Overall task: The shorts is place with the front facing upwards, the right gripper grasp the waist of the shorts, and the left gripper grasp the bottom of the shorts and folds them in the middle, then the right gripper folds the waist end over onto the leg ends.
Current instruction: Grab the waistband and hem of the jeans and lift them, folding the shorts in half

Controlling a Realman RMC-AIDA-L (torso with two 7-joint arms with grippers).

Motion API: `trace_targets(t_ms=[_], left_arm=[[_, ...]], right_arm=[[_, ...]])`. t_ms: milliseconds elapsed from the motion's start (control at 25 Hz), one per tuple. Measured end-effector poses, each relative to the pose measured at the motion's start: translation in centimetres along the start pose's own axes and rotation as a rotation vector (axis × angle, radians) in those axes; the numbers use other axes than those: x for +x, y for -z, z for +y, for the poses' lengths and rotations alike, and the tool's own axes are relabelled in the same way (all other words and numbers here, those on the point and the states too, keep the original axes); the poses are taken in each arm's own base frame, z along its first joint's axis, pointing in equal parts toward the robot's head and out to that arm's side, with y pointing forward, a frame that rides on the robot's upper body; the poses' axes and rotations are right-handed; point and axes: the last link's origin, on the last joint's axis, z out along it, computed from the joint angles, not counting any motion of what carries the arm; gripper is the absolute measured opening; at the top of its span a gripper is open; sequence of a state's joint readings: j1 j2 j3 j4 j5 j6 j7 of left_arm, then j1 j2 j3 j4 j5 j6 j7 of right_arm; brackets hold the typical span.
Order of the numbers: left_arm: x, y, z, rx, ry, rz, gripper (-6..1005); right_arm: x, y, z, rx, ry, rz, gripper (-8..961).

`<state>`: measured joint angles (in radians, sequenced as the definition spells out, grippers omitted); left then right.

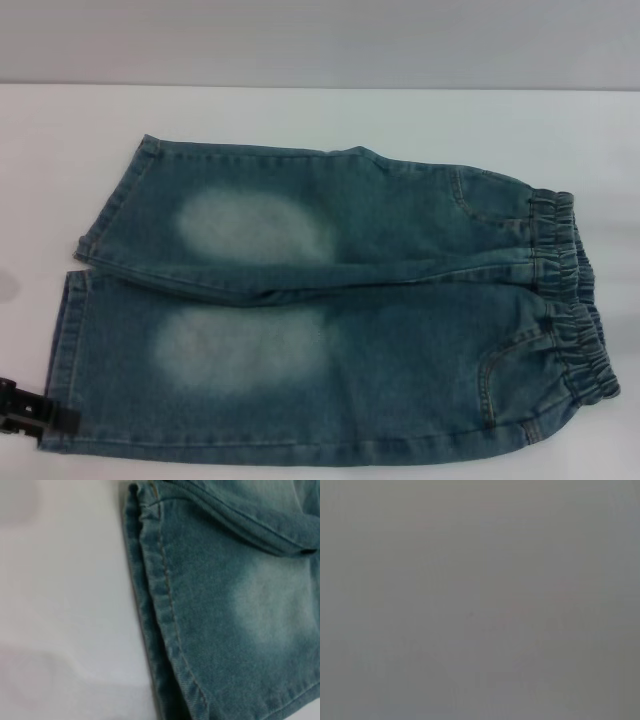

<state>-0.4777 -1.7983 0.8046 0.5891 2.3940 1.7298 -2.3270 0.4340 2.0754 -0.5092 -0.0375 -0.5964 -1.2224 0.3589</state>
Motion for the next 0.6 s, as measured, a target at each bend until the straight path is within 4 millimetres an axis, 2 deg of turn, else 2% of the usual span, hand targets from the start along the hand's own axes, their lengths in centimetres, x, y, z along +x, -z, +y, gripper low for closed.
trace_targets(t_ms=[600], left_arm=[[0.09, -0.41, 0.38, -0.008, -0.022, -0.016, 568]], right_arm=[[0.00, -0.03, 0.05, -0.001, -0.008, 0.000, 564]])
